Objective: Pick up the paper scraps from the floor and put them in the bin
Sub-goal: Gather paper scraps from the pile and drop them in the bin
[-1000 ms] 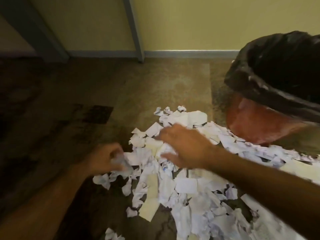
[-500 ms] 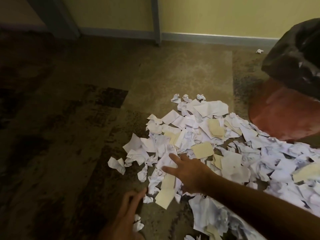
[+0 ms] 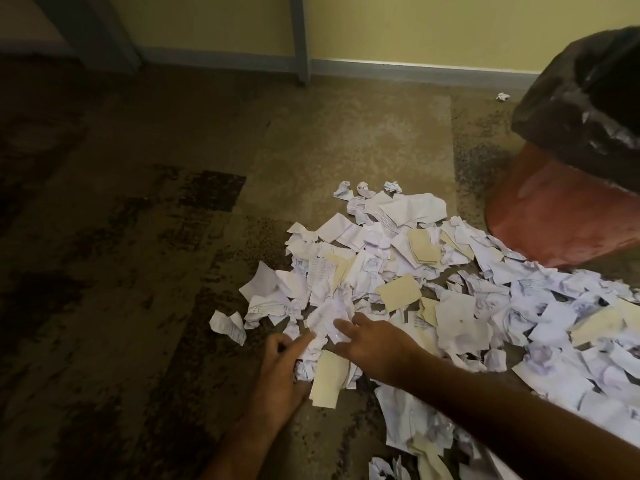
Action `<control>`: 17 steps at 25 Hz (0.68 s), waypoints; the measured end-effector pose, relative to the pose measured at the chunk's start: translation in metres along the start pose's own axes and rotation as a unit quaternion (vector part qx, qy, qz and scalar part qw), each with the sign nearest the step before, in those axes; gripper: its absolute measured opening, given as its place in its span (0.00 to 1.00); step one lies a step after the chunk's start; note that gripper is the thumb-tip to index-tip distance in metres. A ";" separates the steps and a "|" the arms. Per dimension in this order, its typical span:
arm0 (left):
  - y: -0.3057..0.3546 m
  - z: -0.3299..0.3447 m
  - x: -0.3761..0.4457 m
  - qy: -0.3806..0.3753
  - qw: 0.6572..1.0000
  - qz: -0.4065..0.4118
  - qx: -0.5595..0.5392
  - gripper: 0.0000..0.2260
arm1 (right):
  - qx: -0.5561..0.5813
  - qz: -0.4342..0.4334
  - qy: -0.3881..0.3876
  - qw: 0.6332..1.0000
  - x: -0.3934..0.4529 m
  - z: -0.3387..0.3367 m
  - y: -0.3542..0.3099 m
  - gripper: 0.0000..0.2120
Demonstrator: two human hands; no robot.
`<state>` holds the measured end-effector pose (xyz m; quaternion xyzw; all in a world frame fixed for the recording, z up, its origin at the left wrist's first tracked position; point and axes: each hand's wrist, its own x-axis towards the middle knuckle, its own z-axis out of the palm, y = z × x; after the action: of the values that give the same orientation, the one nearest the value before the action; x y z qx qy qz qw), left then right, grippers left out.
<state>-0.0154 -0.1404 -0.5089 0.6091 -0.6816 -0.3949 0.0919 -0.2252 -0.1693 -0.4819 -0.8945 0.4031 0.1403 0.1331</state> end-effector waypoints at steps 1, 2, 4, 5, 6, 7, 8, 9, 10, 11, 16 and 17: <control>0.000 0.001 0.003 0.013 1.000 -0.011 -0.011 0.35 | 0.014 0.008 0.000 1.000 -0.001 -0.001 0.001 0.27; -0.001 0.002 0.005 0.020 0.999 -0.021 -0.016 0.31 | 0.030 0.021 -0.009 0.999 -0.003 -0.004 0.003 0.25; -0.003 -0.001 0.005 0.024 0.999 -0.027 -0.021 0.24 | 0.058 0.051 -0.028 0.997 -0.006 -0.011 0.005 0.24; -0.003 -0.004 0.005 0.024 0.999 -0.029 -0.026 0.22 | 0.079 0.065 -0.025 0.994 -0.007 -0.013 0.007 0.24; -0.002 -0.009 0.005 0.025 0.999 -0.036 -0.026 0.20 | 0.107 0.077 -0.010 0.991 -0.010 -0.018 0.009 0.25; -0.001 -0.015 0.004 0.032 0.998 -0.041 -0.028 0.20 | 0.141 0.089 0.012 0.986 -0.014 -0.021 0.012 0.26; 0.002 -0.021 0.004 0.042 0.998 -0.042 -0.035 0.19 | 0.177 0.102 0.040 0.978 -0.021 -0.027 0.016 0.26; 0.006 -0.028 0.003 0.054 0.997 -0.036 -0.048 0.19 | 0.217 0.114 0.077 0.966 -0.027 -0.033 0.020 0.26; 0.013 -0.035 0.003 0.067 0.996 -0.028 -0.059 0.19 | 0.260 0.123 0.128 0.949 -0.035 -0.039 0.024 0.25; 0.021 -0.044 0.004 0.082 0.994 -0.015 -0.065 0.19 | 0.301 0.128 0.183 0.927 -0.043 -0.046 0.027 0.23; 0.098 -0.092 0.011 0.126 0.981 0.050 -0.141 0.22 | 0.483 0.199 0.334 0.784 -0.100 -0.108 0.043 0.22; 0.120 -0.102 0.014 0.125 0.978 0.069 -0.152 0.23 | 0.501 0.208 0.361 0.759 -0.116 -0.127 0.048 0.23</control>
<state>-0.0477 -0.2027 -0.3674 0.5845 -0.6366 -0.4073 0.2952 -0.3170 -0.1656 -0.3293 -0.5786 0.6104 -0.3908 0.3741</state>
